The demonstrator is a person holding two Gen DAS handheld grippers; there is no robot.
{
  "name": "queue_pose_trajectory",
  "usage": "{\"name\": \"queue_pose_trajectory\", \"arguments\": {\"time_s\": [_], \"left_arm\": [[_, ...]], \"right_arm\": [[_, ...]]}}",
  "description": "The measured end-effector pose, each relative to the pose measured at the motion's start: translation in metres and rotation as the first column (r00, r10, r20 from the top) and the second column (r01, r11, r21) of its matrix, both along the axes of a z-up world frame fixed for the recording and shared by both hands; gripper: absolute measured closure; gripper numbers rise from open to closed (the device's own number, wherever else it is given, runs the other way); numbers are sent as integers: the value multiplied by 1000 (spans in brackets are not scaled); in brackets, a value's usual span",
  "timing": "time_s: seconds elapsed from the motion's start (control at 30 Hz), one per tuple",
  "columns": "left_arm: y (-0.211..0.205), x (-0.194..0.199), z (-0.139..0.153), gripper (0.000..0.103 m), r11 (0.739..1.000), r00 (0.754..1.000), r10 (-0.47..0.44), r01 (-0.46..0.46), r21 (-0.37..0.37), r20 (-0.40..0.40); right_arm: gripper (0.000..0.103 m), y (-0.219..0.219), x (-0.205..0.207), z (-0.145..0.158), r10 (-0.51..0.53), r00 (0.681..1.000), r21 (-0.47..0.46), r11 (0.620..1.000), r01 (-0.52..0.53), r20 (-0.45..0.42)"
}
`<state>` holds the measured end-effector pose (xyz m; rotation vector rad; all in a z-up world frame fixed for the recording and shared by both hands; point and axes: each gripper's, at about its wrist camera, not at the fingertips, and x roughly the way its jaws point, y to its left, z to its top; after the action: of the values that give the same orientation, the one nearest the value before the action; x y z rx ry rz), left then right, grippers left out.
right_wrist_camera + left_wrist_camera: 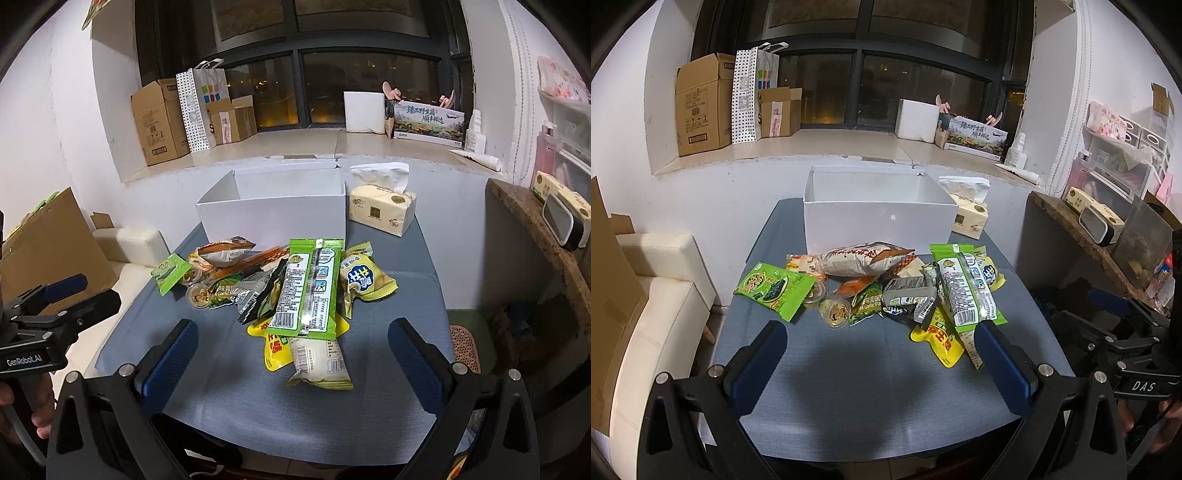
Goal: Organize snacks
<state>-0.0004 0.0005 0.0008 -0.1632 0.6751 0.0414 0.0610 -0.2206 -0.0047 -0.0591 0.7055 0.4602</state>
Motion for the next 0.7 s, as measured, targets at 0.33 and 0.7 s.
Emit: {"name": "queue_pose_trajectory", "arguments": {"time_s": [0.33, 0.7], "left_arm": [[-3, -1, 1, 0, 1000, 1000, -11, 11, 13, 10], [-4, -3, 1, 0, 1000, 1000, -12, 11, 16, 18]], "right_arm": [[0, 2, -1, 1, 5, 1000, -7, 1000, -4, 4], [0, 2, -1, 0, 3, 1000, -1, 1000, -3, -4]]}}
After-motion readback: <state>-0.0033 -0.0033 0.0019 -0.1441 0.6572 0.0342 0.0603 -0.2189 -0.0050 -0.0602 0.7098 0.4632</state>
